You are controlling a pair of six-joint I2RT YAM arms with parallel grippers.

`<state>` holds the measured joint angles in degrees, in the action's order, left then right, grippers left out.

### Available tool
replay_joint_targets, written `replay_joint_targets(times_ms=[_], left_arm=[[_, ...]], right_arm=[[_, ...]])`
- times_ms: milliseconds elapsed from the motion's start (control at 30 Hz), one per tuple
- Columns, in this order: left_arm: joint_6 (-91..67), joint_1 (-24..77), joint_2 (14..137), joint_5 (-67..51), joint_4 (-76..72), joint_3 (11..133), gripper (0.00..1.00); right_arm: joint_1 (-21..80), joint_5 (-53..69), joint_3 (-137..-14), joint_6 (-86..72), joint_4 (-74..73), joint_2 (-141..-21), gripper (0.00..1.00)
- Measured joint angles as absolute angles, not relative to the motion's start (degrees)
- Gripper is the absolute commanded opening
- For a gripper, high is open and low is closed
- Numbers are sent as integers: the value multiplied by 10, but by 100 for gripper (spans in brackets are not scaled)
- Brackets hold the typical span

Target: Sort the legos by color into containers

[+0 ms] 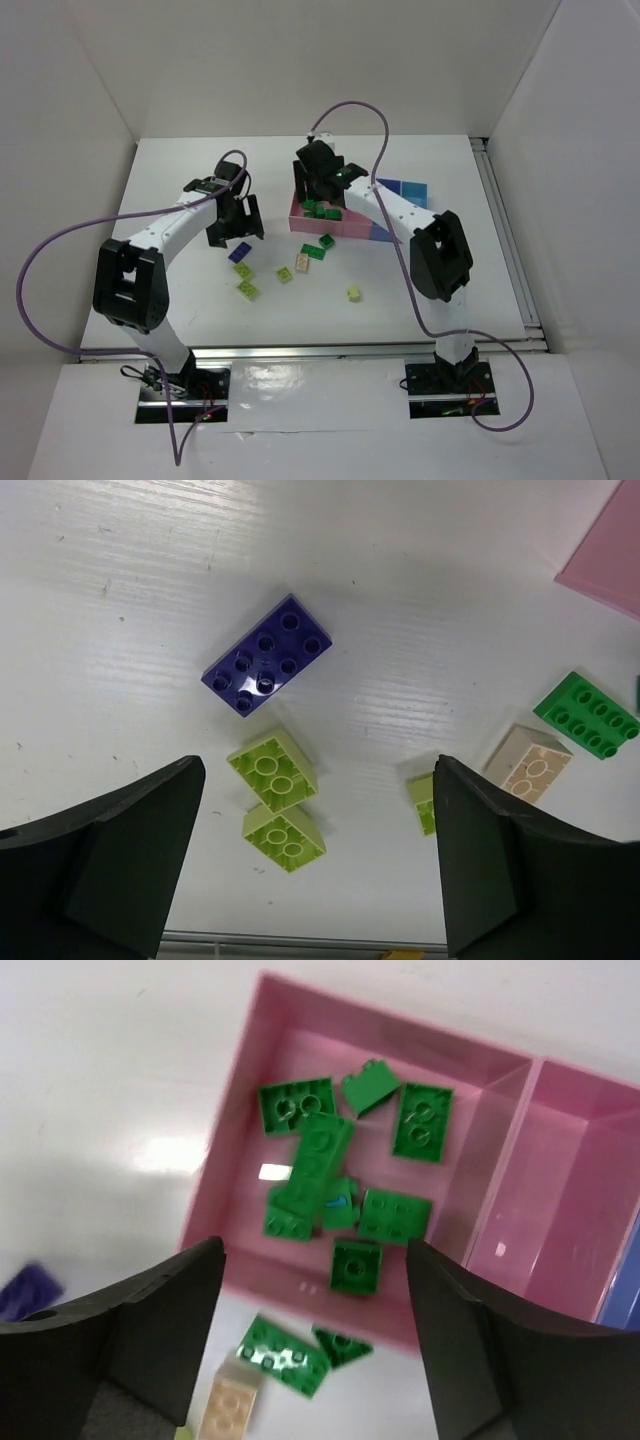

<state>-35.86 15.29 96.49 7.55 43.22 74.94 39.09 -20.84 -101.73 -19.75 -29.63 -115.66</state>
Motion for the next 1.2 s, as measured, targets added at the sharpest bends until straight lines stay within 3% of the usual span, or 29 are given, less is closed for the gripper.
replay_joint_targets(times_ms=[100,267,333,533,667,700,867,1200], left_arm=[[-347,152,971,77,432,749,100],[-331,152,1015,96,431,749,100],[-328,152,1046,109,429,749,93],[-315,147,1102,124,429,765,87],[-316,133,1111,121,427,775,72],[-316,126,1113,119,427,777,63],[-315,84,1122,95,417,785,40],[-301,68,1120,72,413,785,23]], right_arm=[[372,-209,-1029,-197,-306,-1180,84],[368,-204,-899,-205,-301,-1100,84],[369,-203,-834,-213,-302,-1044,84],[369,-203,-740,-236,-310,-926,84],[368,-205,-720,-245,-312,-907,84],[368,-205,-717,-247,-313,-907,84],[368,-208,-713,-253,-321,-907,84],[364,-224,-713,-257,-322,-907,84]])
